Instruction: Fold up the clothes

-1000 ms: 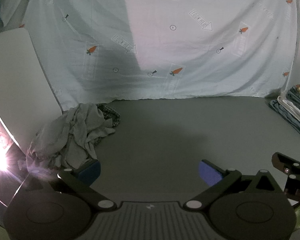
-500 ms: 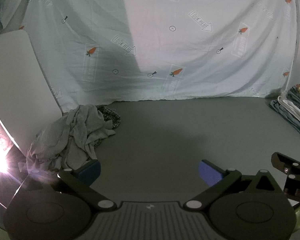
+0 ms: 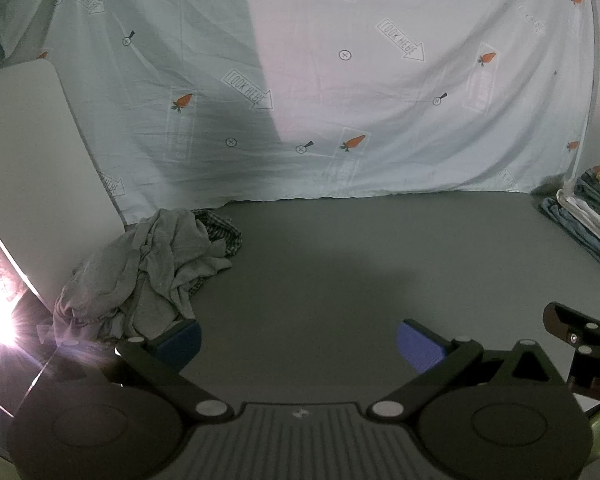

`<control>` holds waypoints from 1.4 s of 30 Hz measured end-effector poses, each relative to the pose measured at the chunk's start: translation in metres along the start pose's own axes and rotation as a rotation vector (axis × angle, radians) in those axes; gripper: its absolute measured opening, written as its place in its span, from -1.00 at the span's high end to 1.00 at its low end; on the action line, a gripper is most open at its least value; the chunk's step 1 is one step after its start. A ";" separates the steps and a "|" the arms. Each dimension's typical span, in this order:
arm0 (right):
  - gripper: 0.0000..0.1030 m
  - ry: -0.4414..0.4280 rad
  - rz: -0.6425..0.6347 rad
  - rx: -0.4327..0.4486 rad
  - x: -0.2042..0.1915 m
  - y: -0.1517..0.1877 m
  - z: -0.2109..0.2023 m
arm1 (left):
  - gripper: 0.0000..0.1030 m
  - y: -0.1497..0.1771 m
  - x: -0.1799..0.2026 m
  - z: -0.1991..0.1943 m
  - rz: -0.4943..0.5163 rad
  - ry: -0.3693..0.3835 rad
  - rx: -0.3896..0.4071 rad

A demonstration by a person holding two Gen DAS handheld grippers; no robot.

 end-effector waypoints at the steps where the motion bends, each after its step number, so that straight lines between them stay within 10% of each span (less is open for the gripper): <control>1: -1.00 0.001 0.000 0.001 0.000 0.001 0.000 | -1.00 0.000 0.000 0.000 0.000 0.001 0.000; 42: -1.00 0.097 0.074 -0.005 0.068 -0.003 0.060 | -1.00 0.004 0.053 0.055 -0.031 0.050 -0.112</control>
Point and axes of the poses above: each gripper's, at about its wrist camera, not at the fingertips, and z roughly the way its jaws point, x to its right, y to its underside, the point moved 7 cm from there along z, roughly the way its jaws point, and after that the axes turned 14 degrees about z, right-handed, at the moved point
